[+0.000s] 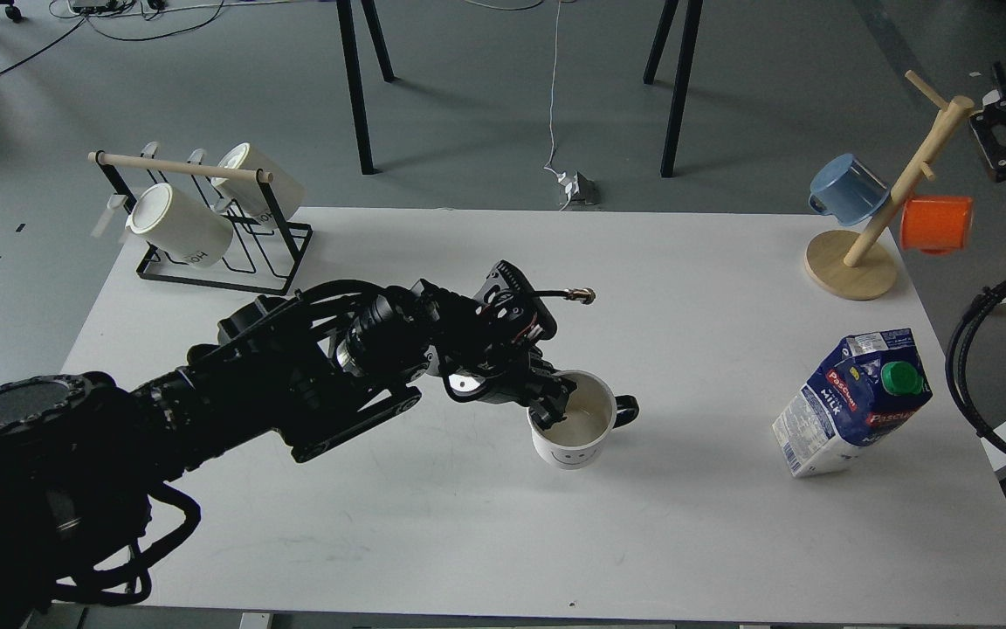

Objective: Place cup and milk with both arms

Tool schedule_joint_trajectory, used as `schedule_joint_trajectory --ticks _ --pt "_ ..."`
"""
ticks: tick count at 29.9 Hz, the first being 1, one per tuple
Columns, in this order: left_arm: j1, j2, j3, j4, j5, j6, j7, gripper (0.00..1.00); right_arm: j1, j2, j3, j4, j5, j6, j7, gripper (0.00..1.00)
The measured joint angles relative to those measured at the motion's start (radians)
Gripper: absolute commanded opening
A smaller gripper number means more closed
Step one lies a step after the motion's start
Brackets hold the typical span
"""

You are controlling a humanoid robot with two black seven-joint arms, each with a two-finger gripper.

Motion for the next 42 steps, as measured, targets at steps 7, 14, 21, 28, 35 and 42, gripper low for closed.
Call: schedule_joint_trajectory --ticks 7,14,21,28,35,42 --pt "0.029 -0.006 0.001 0.002 0.000 0.000 0.007 0.17 -0.006 -0.001 0.003 0.002 0.000 0.000 0.000 1.00" --pt "0.033 -0.001 -0.019 0.002 0.000 0.000 0.002 0.60 -0.009 -0.004 0.011 0.003 0.000 0.000 0.001 1.00" --pt "0.028 0.035 -0.137 -0.028 -0.085 0.000 0.001 0.80 -0.017 -0.007 0.019 0.001 0.001 0.000 0.001 1.00" --pt "0.004 0.166 -0.439 -0.127 -0.471 0.000 -0.001 0.99 -0.028 -0.055 0.082 -0.015 0.009 0.000 0.000 1.00" --pt "-0.011 0.262 -0.687 -0.107 -1.067 0.000 0.007 0.99 -0.081 -0.088 0.093 0.006 0.011 0.000 -0.002 1.00" --pt "0.010 0.303 -0.752 0.084 -1.710 0.001 0.010 0.99 -0.326 -0.091 0.166 0.192 0.013 0.000 0.024 1.00"
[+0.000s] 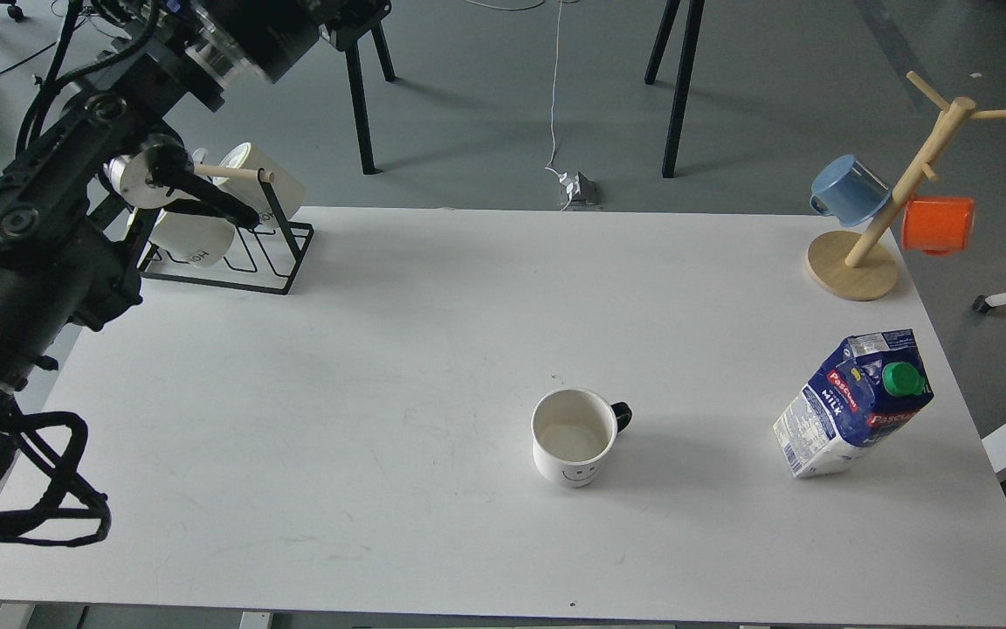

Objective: Place cup and milk with both arms

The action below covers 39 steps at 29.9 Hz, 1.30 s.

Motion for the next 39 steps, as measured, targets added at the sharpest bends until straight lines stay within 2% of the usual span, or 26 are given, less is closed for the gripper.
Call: schedule_joint_trajectory --ticks 5,14,22,26,31,39 --pt "0.001 -0.001 -0.006 0.123 -0.149 -0.001 -0.009 0.99 -0.170 0.000 0.083 0.086 0.001 0.000 0.005 1.00" --pt "-0.009 0.030 -0.008 0.185 -0.251 -0.001 -0.002 0.99 -0.408 0.019 0.112 0.208 0.022 0.000 0.003 1.00" --pt "-0.001 0.043 -0.004 0.190 -0.259 -0.001 0.000 0.99 -0.645 0.142 0.111 0.261 0.048 0.000 0.002 1.00" --pt "0.000 0.041 0.000 0.238 -0.260 -0.001 0.001 0.99 -0.743 0.200 0.097 0.287 0.048 0.000 -0.003 1.00" --pt "-0.002 0.028 0.001 0.313 -0.272 -0.001 0.023 0.99 -0.790 0.239 0.012 0.312 0.046 0.000 -0.008 1.00" --pt "-0.002 0.026 0.004 0.320 -0.289 -0.001 0.028 0.99 -0.728 0.299 -0.074 0.321 0.038 0.000 -0.008 1.00"
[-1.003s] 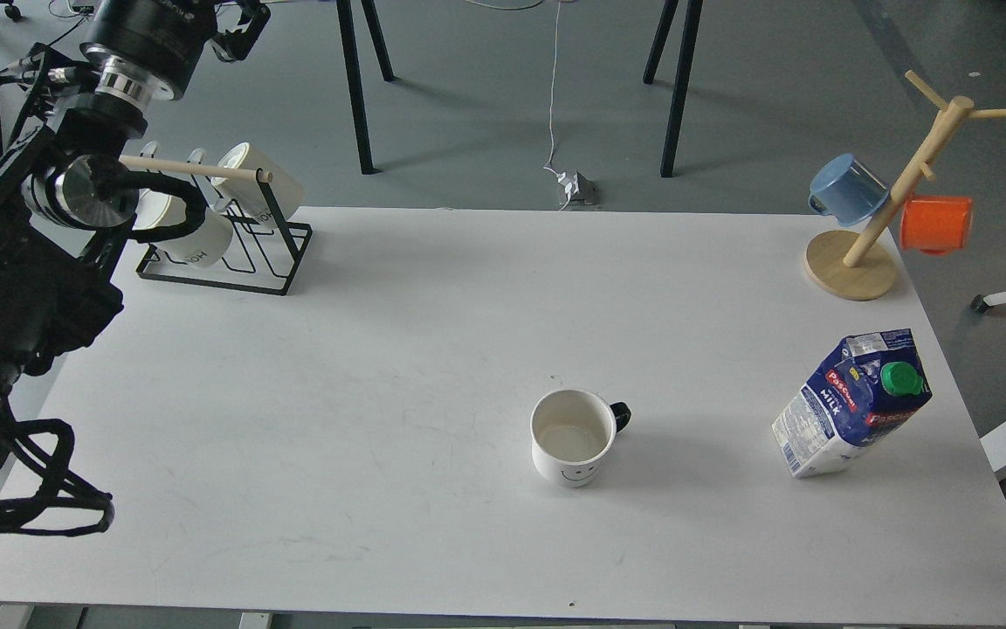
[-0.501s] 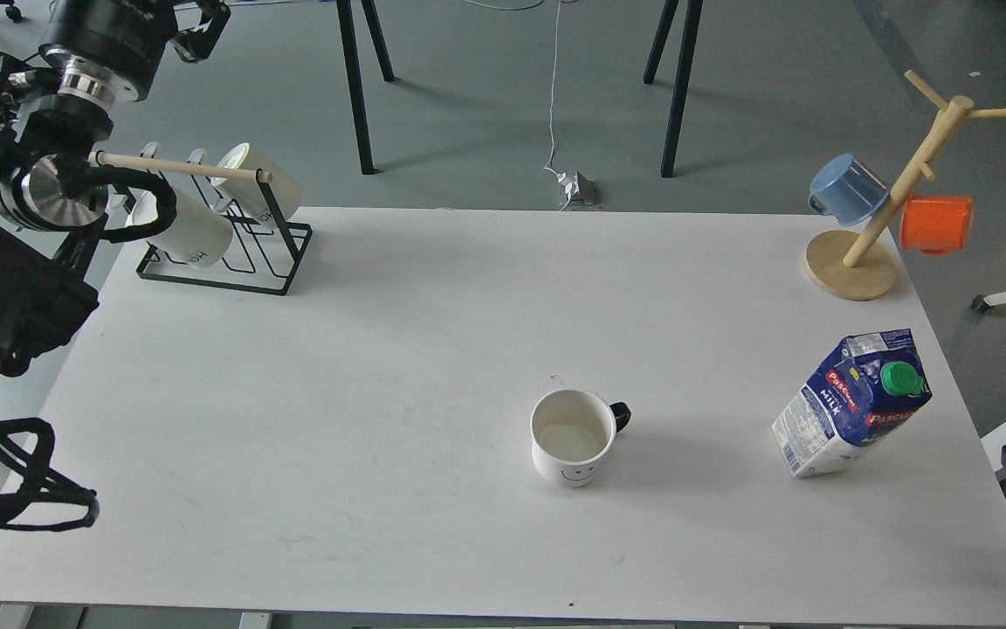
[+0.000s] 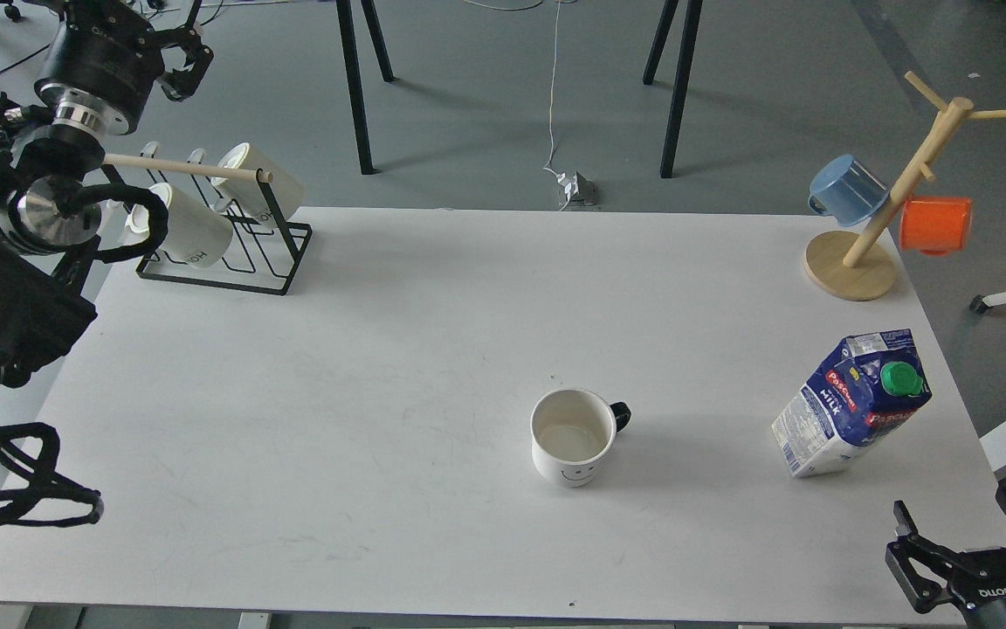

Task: Place cup and milk with both arms
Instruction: 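Bring the right gripper up to the milk carton and grasp it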

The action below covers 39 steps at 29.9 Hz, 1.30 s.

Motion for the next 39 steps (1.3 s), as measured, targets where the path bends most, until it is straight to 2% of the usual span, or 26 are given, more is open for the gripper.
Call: schedule_joint_trajectory --ticks 6,24,29,36,39 --pt "0.000 0.001 0.001 0.000 0.000 0.000 0.000 0.99 0.097 0.042 -0.072 -0.006 -0.004 0.000 0.003 1.00" --pt "-0.005 0.019 -0.002 0.000 -0.001 0.000 -0.001 0.99 0.179 0.048 -0.067 -0.044 -0.011 0.000 0.012 0.96" --pt "0.000 0.029 -0.003 0.000 -0.002 0.000 -0.001 0.99 0.200 0.050 -0.063 -0.045 -0.012 0.000 0.030 0.92" --pt "0.002 0.047 -0.002 0.000 -0.001 0.000 -0.001 0.99 0.233 0.050 -0.062 -0.051 -0.058 0.000 0.042 0.70" --pt "0.002 0.053 -0.001 0.000 -0.001 0.000 -0.001 0.99 0.242 0.055 -0.063 -0.055 -0.065 0.000 0.043 0.66"
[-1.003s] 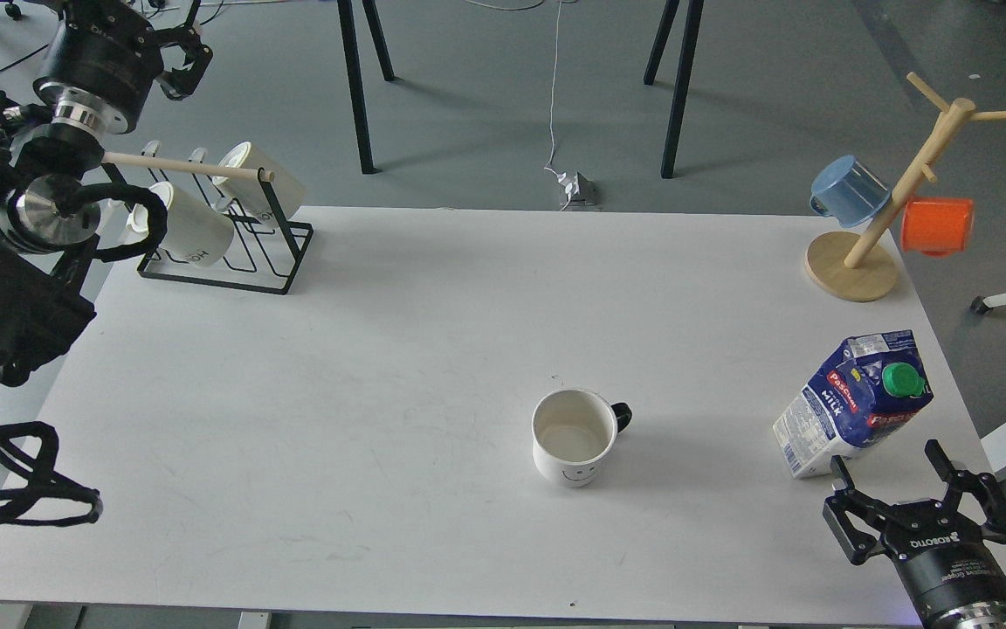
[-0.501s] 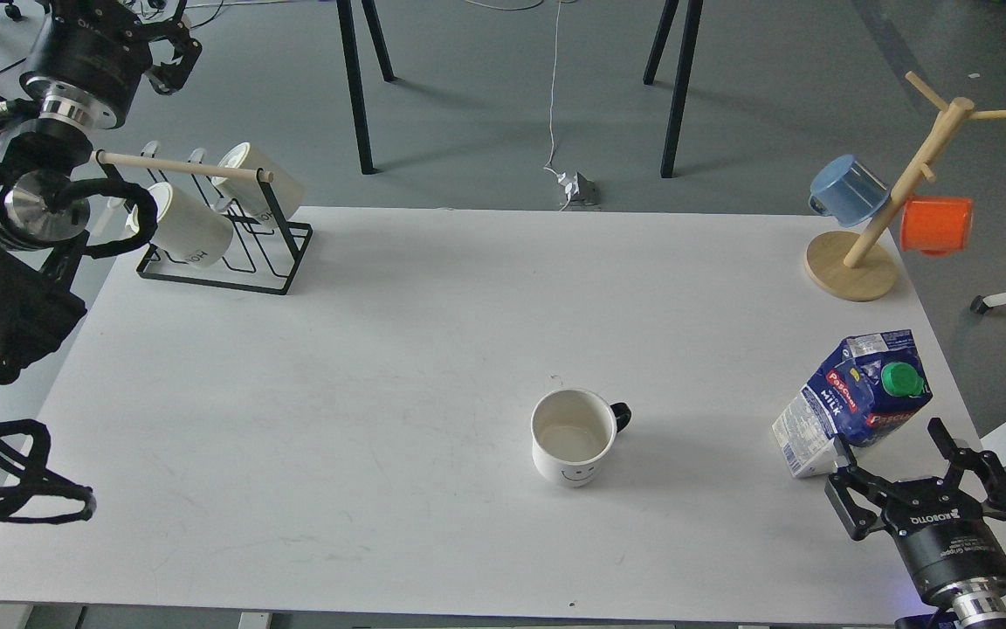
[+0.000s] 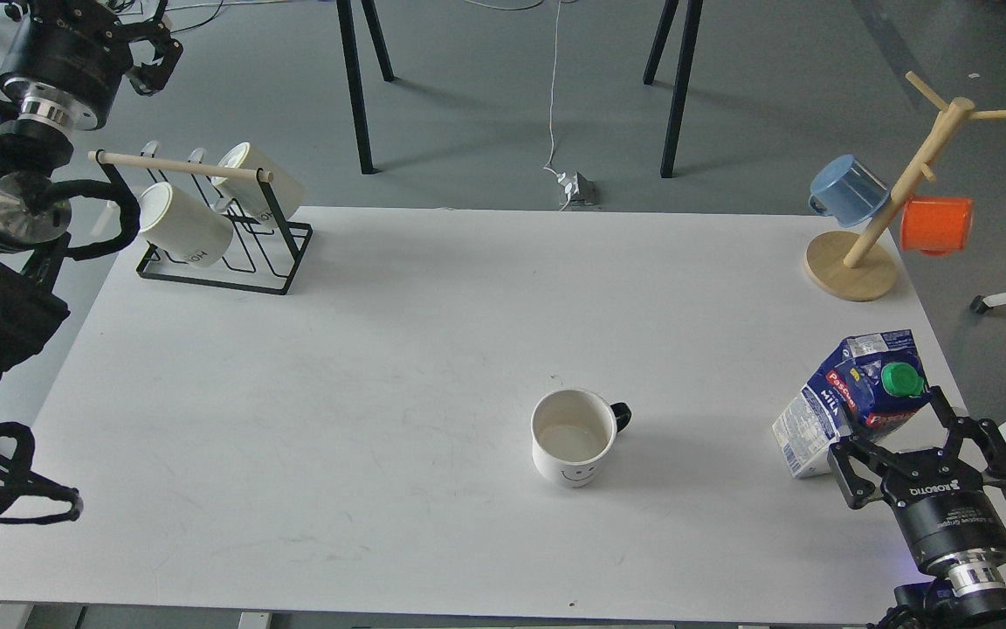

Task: Place cup and milk with both arms
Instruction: 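Bring the right gripper up to the milk carton and grasp it, then slide the milk carton with the right gripper next to the white mug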

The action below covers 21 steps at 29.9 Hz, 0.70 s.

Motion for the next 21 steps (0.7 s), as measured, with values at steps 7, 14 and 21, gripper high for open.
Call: schedule_joint_trajectory --ticks 7,14,21 --pt "0.001 0.003 0.000 0.001 0.002 0.000 0.000 0.99 0.025 0.018 -0.016 -0.027 -0.002 0.000 0.000 0.44" --pt "0.002 0.009 0.002 0.002 0.007 0.000 0.000 0.99 0.026 0.033 -0.017 -0.021 -0.003 0.000 0.000 0.36" --pt "0.003 0.026 0.002 0.002 0.012 0.000 0.000 0.99 -0.011 0.064 -0.029 0.069 -0.001 0.000 0.000 0.36"
